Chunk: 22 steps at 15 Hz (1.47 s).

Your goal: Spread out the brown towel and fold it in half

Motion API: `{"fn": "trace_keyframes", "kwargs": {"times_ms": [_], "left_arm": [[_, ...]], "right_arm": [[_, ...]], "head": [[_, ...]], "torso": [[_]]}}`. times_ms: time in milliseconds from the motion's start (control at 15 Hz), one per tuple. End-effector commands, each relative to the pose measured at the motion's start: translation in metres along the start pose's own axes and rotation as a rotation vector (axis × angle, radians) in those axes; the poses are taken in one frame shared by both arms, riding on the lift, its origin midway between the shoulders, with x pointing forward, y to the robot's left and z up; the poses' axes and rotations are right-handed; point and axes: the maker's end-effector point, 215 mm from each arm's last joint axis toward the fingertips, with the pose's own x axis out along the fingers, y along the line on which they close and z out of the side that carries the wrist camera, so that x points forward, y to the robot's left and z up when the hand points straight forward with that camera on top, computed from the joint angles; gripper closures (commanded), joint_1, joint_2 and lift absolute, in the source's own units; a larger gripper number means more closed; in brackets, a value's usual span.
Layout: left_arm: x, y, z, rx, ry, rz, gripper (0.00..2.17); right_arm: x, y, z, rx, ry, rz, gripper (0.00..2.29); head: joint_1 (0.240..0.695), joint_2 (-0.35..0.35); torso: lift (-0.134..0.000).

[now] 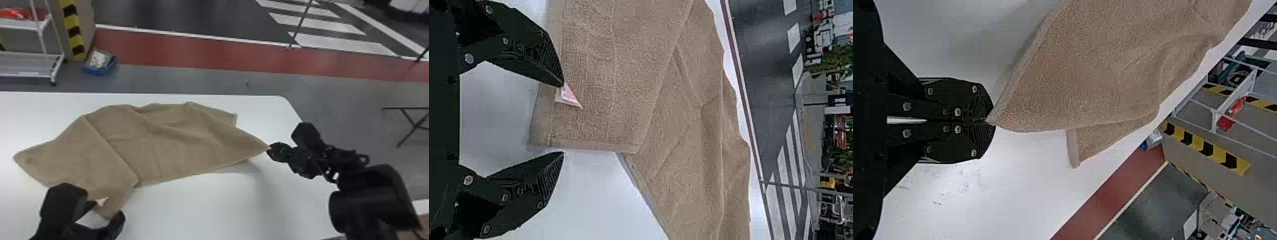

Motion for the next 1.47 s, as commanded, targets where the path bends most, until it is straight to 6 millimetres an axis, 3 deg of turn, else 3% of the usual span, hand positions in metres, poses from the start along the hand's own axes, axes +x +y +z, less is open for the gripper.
{"fn": "trace_keyframes", "kwargs": {"times_ms": [0, 267, 333, 400, 533, 667, 733, 867, 933, 1000, 1400], "left_arm": [[0.0, -0.007, 0.007, 0.007, -0.019, -0.012, 0.52], [0.002, -0.012, 0.015, 0.02, -0.044, -0.018, 0.52], [0.002, -0.012, 0.018, 0.026, -0.052, -0.021, 0.6], [0.002, -0.012, 0.017, 0.029, -0.049, -0.026, 0.98], [0.005, -0.013, 0.017, 0.038, -0.051, -0.03, 1.1], [0.007, -0.014, 0.015, 0.043, -0.048, -0.037, 1.53], [0.007, -0.015, 0.013, 0.044, -0.044, -0.046, 1.6], [0.005, -0.017, 0.01, 0.048, -0.039, -0.059, 1.48], [-0.001, -0.017, 0.011, 0.052, -0.045, -0.06, 0.91], [-0.007, -0.019, 0.016, 0.052, -0.056, -0.068, 0.52], [-0.005, -0.046, 0.02, 0.072, -0.054, -0.106, 0.51]], "right_arm": [[-0.003, 0.003, 0.001, 0.005, 0.001, -0.001, 1.15], [-0.008, 0.008, 0.001, 0.007, 0.003, 0.003, 1.15], [-0.009, 0.007, -0.002, 0.011, 0.007, 0.002, 1.15], [-0.01, 0.008, -0.002, 0.011, 0.006, 0.001, 1.15], [-0.011, 0.007, -0.006, 0.021, 0.013, 0.0, 1.15], [-0.013, 0.006, -0.009, 0.027, 0.018, -0.004, 1.15], [-0.014, 0.005, -0.012, 0.03, 0.022, -0.007, 1.15], [-0.015, 0.006, -0.016, 0.036, 0.028, -0.006, 1.15], [-0.016, 0.005, -0.018, 0.036, 0.029, -0.009, 1.15], [-0.017, 0.005, -0.021, 0.038, 0.034, -0.011, 1.15], [-0.026, 0.008, -0.024, 0.051, 0.039, -0.025, 1.15]], "head": [[0.695, -0.282], [0.695, -0.292], [0.695, -0.295], [0.695, -0.296], [0.695, -0.301], [0.695, -0.305], [0.695, -0.311], [0.695, -0.318], [0.695, -0.321], [0.695, -0.323], [0.695, -0.35]], "torso": [[-0.123], [-0.123], [-0.123], [-0.123], [-0.123], [-0.123], [-0.123], [-0.123], [-0.123], [-0.123], [-0.123]]}}
